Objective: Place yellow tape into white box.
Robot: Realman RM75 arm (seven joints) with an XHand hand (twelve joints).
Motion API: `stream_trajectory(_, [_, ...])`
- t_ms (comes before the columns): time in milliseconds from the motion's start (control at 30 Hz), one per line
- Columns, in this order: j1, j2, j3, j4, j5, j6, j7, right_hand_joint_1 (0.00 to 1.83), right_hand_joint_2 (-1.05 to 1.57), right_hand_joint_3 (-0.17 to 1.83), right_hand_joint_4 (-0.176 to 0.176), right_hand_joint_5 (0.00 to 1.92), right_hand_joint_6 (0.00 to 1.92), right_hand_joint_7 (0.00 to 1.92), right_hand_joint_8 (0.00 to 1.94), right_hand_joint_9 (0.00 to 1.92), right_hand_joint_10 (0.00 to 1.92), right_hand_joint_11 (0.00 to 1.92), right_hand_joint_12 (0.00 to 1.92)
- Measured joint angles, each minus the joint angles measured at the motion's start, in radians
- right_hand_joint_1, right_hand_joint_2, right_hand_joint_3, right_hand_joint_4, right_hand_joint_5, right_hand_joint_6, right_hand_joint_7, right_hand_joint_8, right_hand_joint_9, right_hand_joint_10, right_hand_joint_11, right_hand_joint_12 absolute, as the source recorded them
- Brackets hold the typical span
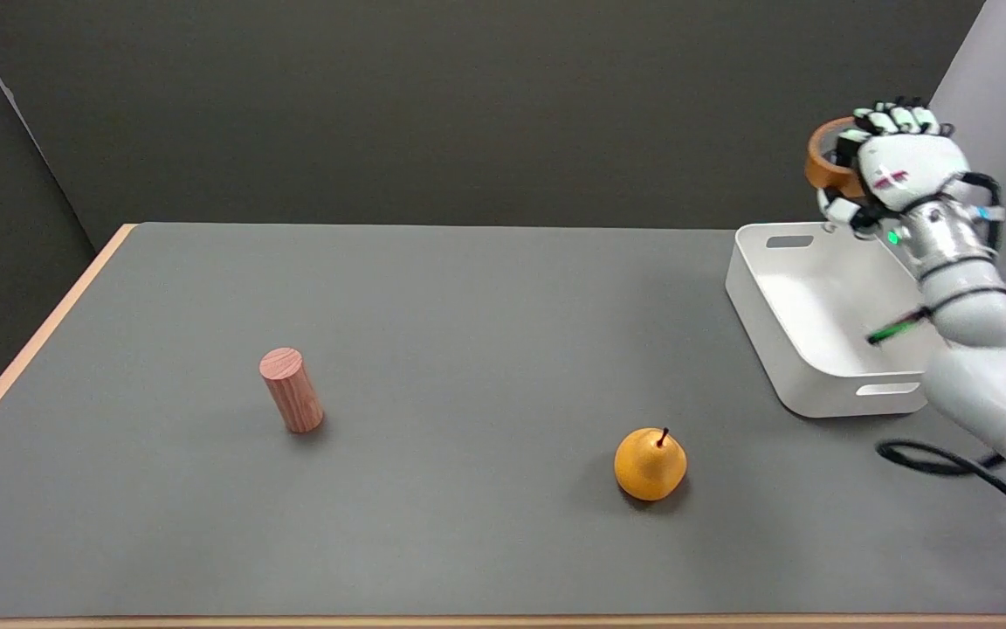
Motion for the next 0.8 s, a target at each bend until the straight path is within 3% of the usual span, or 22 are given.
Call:
stream_trajectory(267, [-0.251, -0.016, 0.094, 0.167, 0.042, 0.101, -0.039, 0.9, 1.06, 0.48, 0.098, 0.68, 1.55, 0.25, 0.33, 0.04, 0.52, 0.0, 0.79])
stream_trajectory(600, [-0.386, -0.041, 0.081, 0.199, 0.104, 0.162, -0.062, 0.9, 1.06, 0.49, 0.1, 0.68, 1.55, 0.27, 0.34, 0.06, 0.54, 0.0, 0.81])
stream_trajectory(667, [-0.39, -0.043, 0.071, 0.183, 0.124, 0.165, -0.064, 0.65, 0.76, 0.83, 0.061, 0.46, 1.08, 0.21, 0.28, 0.05, 0.51, 0.0, 0.78])
stream_trajectory(733, [-0.393, -0.045, 0.061, 0.164, 0.15, 0.167, -0.065, 0.4, 0.58, 0.91, 0.076, 0.14, 0.51, 0.05, 0.16, 0.01, 0.34, 0.0, 0.81])
stream_trajectory(800, [-0.394, -0.045, 0.05, 0.148, 0.185, 0.17, -0.064, 0.33, 0.5, 0.91, 0.067, 0.01, 0.1, 0.0, 0.03, 0.0, 0.08, 0.0, 0.74])
